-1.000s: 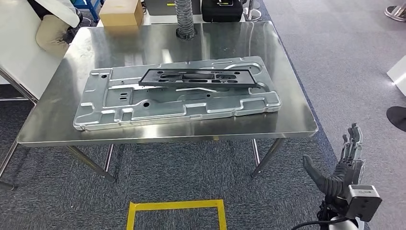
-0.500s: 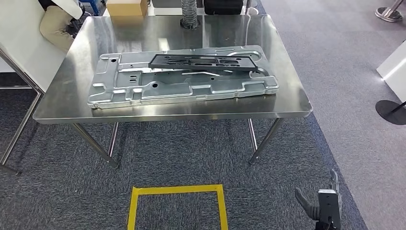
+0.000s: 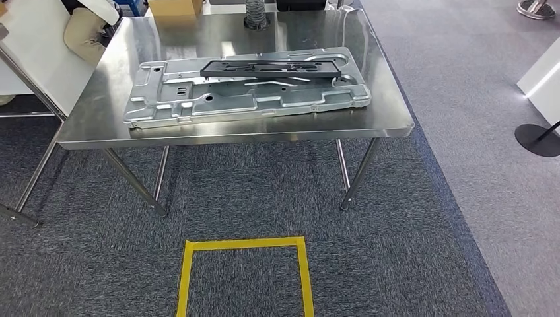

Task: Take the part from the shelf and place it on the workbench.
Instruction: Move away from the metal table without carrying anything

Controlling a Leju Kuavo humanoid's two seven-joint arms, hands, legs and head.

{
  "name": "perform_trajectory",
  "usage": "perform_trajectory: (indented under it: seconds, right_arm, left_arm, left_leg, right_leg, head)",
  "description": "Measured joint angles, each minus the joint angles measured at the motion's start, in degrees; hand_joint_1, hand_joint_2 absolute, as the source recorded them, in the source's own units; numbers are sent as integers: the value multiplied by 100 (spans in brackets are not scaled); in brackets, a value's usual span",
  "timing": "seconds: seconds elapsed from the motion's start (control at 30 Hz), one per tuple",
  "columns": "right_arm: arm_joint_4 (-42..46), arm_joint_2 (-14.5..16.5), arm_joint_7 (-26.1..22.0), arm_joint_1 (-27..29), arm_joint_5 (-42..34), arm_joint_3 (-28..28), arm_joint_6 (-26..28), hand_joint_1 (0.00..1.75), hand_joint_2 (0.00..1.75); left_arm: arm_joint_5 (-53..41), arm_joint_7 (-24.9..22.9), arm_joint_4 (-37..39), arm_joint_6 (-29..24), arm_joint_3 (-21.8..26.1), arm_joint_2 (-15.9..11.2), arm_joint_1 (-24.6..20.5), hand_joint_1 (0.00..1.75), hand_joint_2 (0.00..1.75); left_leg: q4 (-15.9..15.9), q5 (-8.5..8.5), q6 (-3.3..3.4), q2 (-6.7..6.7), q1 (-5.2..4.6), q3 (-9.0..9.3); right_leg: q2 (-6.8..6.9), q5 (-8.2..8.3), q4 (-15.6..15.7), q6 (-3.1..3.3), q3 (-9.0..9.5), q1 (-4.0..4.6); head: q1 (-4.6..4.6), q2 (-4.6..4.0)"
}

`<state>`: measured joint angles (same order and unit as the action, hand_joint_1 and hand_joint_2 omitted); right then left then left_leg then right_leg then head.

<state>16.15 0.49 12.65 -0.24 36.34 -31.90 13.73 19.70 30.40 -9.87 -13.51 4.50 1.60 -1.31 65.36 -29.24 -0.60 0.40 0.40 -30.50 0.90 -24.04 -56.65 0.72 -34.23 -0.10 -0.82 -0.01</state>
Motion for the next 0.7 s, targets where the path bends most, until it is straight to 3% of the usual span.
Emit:
perform_trajectory:
  seconds: [0.07,0.1,0.17,0.2,0.23,0.3,0.33,0.37,0.4,0.43,0.5,0.57,0.6,0.67,0.7]
  right_arm:
    - [-130,68,226,-26,34,-2,-324,0,175]
    - [-174,96,235,-43,46,-2,-467,0,175]
    - [-248,134,158,-74,56,-3,-676,0,175]
    - [-273,146,92,-82,59,-3,-740,0,175]
    - [-295,155,19,-87,61,-3,-783,0,175]
    - [-325,162,-162,-99,71,-5,-858,0,175]
    - [-335,162,-242,-106,78,-6,-885,0,175]
    - [-342,162,-313,-117,87,-7,-915,0,175]
    - [-348,162,-359,-128,96,-8,-940,0,175]
    - [-354,162,-389,-140,104,-8,-960,0,175]
    - [-365,161,-418,-170,116,-8,-986,0,175]
    - [-373,161,-412,-200,121,-9,-1008,0,175]
    - [-379,161,-389,-210,124,-10,-1029,0,175]
    - [-400,161,-324,-208,133,-16,-1061,0,175]
    - [-412,161,-296,-210,137,-23,-1070,0,175]
  left_arm:
    - [-63,-21,-2,24,-15,-8,-43,0,0]
    - [-88,-27,-2,30,-22,-13,-58,0,0]
    - [-129,-36,-2,38,-34,-18,-65,0,0]
    - [-144,-40,-2,43,-38,-20,-71,0,0]
    - [-155,-44,-1,48,-40,-22,-73,0,0]
    - [-168,-49,-1,58,-41,-29,-78,0,0]
    - [-173,-49,-1,62,-41,-34,-77,0,0]
    - [-179,-49,-1,64,-42,-37,-77,0,0]
    - [-189,-48,-1,65,-42,-39,-79,0,0]
    - [-199,-48,-1,66,-42,-40,-81,0,0]
    - [-221,-49,-2,68,-44,-39,-91,0,0]
    - [-233,-51,-3,68,-46,-40,-100,0,0]
    - [-240,-53,-3,67,-46,-40,-101,0,0]
    - [-257,-63,-2,63,-46,-45,-88,0,0]
    - [-265,-69,-1,60,-46,-47,-81,0,0]
  left_leg:
    - [-744,-163,65,0,-31,496]
    - [-924,-233,95,1,-50,583]
    - [-987,-157,167,18,-52,534]
    - [-1001,-83,211,31,-45,483]
    - [-1017,1,248,42,-35,416]
    - [-1016,160,292,50,-32,229]
    - [-1009,236,292,51,-34,127]
    - [-997,312,286,53,-35,19]
    - [-978,383,275,55,-35,-88]
    - [-951,451,261,56,-33,-199]
    - [-876,571,222,55,-37,-402]
    - [-805,675,163,55,-48,-532]
    - [-791,729,129,59,-48,-562]
    - [-801,829,58,61,-30,-603]
    - [-761,765,27,50,-18,-641]
  right_leg:
    - [-3,92,-59,-57,-93,5]
    - [-2,143,-61,-93,-115,2]
    - [-9,212,-57,-165,-143,-19]
    - [-21,102,-127,-193,-179,-30]
    - [-34,-120,-295,-219,-237,-41]
    - [-50,-770,-947,-261,-399,-63]
    - [-52,-985,-1309,-283,-458,-70]
    - [-52,-1056,-1587,-300,-468,-75]
    - [-52,-975,-1700,-311,-399,-82]
    - [-52,-805,-1616,-314,-231,-90]
    - [-53,-575,-926,-290,377,-94]
    - [-55,-693,-109,-236,942,-73]
    - [-56,-766,112,-203,1069,-54]
    - [-44,-722,190,-118,1016,-45]
    - [-33,-654,197,-68,954,-48]
  head:
    - [4,1]
    - [6,0]
    - [3,0]
    - [8,0]
    - [16,0]
    - [34,0]
    - [36,0]
    - [36,0]
    - [37,0]
    - [37,0]
    - [38,1]
    - [35,1]
    - [35,1]
    - [40,1]
    - [43,0]
